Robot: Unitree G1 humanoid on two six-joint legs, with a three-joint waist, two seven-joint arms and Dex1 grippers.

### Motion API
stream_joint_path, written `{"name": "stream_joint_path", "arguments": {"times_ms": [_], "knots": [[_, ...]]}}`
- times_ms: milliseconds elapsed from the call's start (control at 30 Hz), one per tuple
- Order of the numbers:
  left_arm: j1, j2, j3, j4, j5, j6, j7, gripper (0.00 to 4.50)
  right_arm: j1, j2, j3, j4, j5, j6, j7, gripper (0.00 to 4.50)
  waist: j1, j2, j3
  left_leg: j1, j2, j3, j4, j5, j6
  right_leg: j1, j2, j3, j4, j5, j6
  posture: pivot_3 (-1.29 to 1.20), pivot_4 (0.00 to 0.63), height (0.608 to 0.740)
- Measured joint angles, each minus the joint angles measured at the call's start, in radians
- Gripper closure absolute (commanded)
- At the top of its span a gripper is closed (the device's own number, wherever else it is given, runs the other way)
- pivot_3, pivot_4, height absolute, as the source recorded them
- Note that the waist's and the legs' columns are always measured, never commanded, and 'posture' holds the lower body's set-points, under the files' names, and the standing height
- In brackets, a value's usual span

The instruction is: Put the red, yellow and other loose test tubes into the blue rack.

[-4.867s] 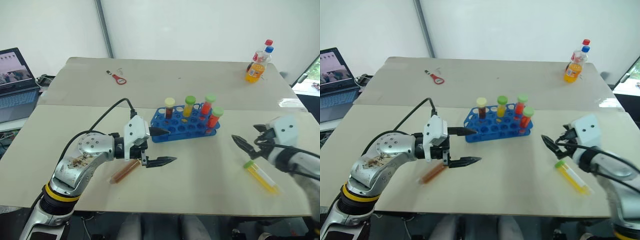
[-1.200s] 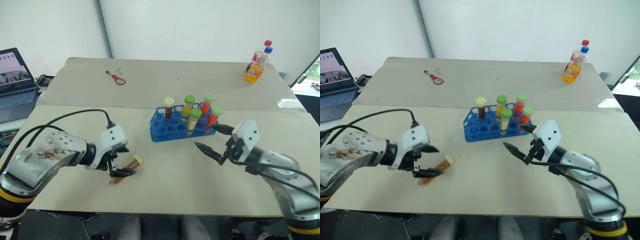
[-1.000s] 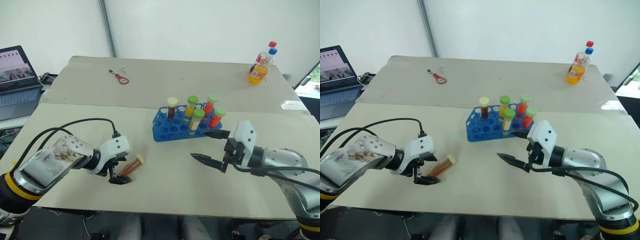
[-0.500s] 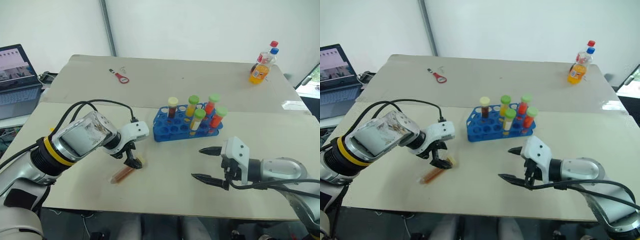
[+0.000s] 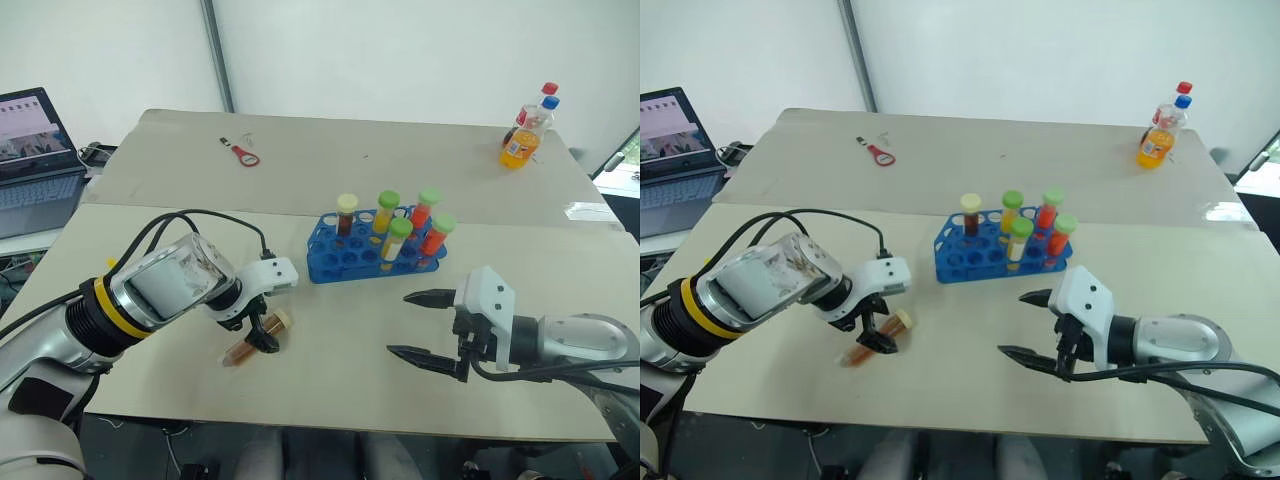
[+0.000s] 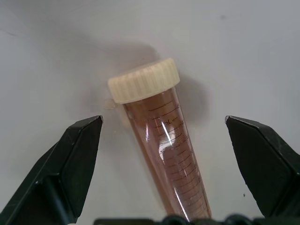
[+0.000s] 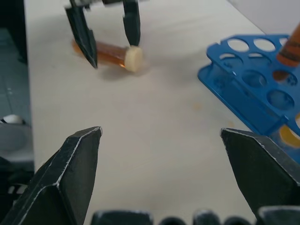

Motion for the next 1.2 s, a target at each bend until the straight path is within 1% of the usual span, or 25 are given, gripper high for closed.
{"name": "stream_joint_path", "arguments": {"times_ms": [133, 167, 200, 300, 433, 633, 867, 933, 1000, 1033, 1133, 1200], "knots": [[0.024, -0.004, 0.012, -0.010, -0.002, -0.002, 0.022, 3.22, -0.014, -0.009, -0.003, -0.008, 0.023, 0.014, -0.004, 0.00, 0.002, 0.000, 0.000, 0.000, 0.000, 0.000, 0.000, 0.000, 0.000, 0.000, 0.000, 0.000, 0.000, 0.000, 0.000, 0.00, 0.150, 0.719], [0.027, -0.005, 0.015, -0.011, -0.003, -0.002, 0.026, 3.55, -0.017, -0.012, -0.004, -0.008, 0.027, 0.018, -0.005, 0.00, 0.002, 0.000, 0.000, 0.000, 0.000, 0.000, 0.000, 0.000, 0.000, 0.000, 0.000, 0.000, 0.000, 0.000, 0.000, 0.00, 0.150, 0.719], [0.031, -0.006, 0.020, -0.012, -0.003, -0.003, 0.032, 3.65, -0.024, -0.015, -0.005, -0.008, 0.041, 0.024, -0.006, 0.00, 0.002, 0.000, 0.000, 0.000, -0.001, 0.000, 0.000, 0.000, 0.000, 0.000, 0.000, 0.000, 0.000, 0.000, 0.000, 0.00, 0.150, 0.719], [0.042, -0.013, 0.032, -0.012, -0.002, -0.012, 0.040, 3.65, -0.040, -0.022, -0.024, -0.012, 0.092, 0.037, 0.002, 0.00, 0.006, 0.000, 0.000, 0.001, -0.001, 0.000, 0.000, 0.000, 0.000, 0.001, -0.001, 0.000, 0.000, 0.000, 0.000, 0.00, 0.150, 0.719], [0.059, -0.011, 0.045, -0.008, 0.000, -0.044, 0.040, 3.65, -0.042, -0.033, -0.036, -0.019, 0.122, 0.037, 0.023, 0.00, 0.010, 0.000, 0.000, 0.002, -0.001, 0.000, 0.000, 0.000, 0.000, 0.002, -0.001, 0.000, 0.000, 0.000, 0.000, 0.00, 0.150, 0.719], [0.088, -0.011, 0.083, 0.010, 0.001, -0.097, 0.039, 3.65, -0.047, -0.053, -0.037, 0.001, 0.122, 0.023, 0.061, 0.00, 0.014, 0.000, 0.000, 0.002, -0.001, 0.000, 0.001, 0.000, 0.000, 0.002, -0.001, 0.000, 0.000, 0.000, 0.000, 0.00, 0.150, 0.719], [0.125, 0.000, 0.163, 0.008, -0.003, -0.140, 0.038, 3.65, -0.102, -0.071, -0.032, 0.047, 0.115, -0.005, 0.110, 0.00, 0.011, 0.000, 0.000, 0.002, 0.000, 0.000, 0.000, 0.000, 0.000, 0.001, -0.001, 0.000, 0.000, 0.000, 0.000, 0.00, 0.150, 0.719], [0.153, 0.023, 0.212, 0.006, -0.010, -0.181, 0.023, 3.65, -0.114, -0.084, -0.032, 0.056, 0.114, -0.006, 0.127, 0.00, 0.009, 0.000, 0.000, 0.001, 0.000, 0.000, 0.000, 0.000, 0.000, 0.001, -0.001, 0.000, 0.000, 0.000, 0.000, 0.00, 0.150, 0.719], [0.171, 0.028, 0.287, 0.007, -0.028, -0.228, 0.010, 3.65, -0.113, -0.095, -0.035, 0.067, 0.114, -0.006, 0.140, 0.00, 0.010, 0.000, 0.000, 0.001, 0.000, 0.000, 0.000, 0.000, 0.000, 0.001, -0.001, -0.001, 0.000, 0.000, 0.000, 0.00, 0.150, 0.719], [0.175, 0.017, 0.335, 0.009, -0.045, -0.242, 0.010, 3.65, -0.108, -0.097, -0.039, 0.069, 0.113, -0.007, 0.143, 0.00, 0.013, 0.000, 0.000, 0.001, 0.000, 0.000, 0.001, 0.000, 0.000, 0.001, -0.001, -0.001, 0.000, 0.000, 0.000, 0.00, 0.150, 0.719], [0.182, -0.059, 0.471, 0.036, -0.115, -0.267, 0.002, 3.65, -0.075, -0.097, -0.072, 0.065, 0.100, -0.019, 0.137, 0.00, 0.021, 0.000, 0.000, 0.000, -0.001, 0.000, 0.002, 0.000, 0.000, 0.001, -0.001, -0.001, 0.000, 0.000, 0.000, 0.00, 0.150, 0.719], [0.224, -0.094, 0.543, 0.036, -0.157, -0.329, -0.026, 3.65, -0.047, -0.093, -0.097, 0.054, 0.085, -0.030, 0.118, 0.00, 0.018, 0.000, 0.000, 0.000, -0.001, 0.000, 0.001, 0.000, 0.000, 0.001, -0.001, -0.001, 0.000, 0.000, 0.000, 0.00, 0.150, 0.719]]}}
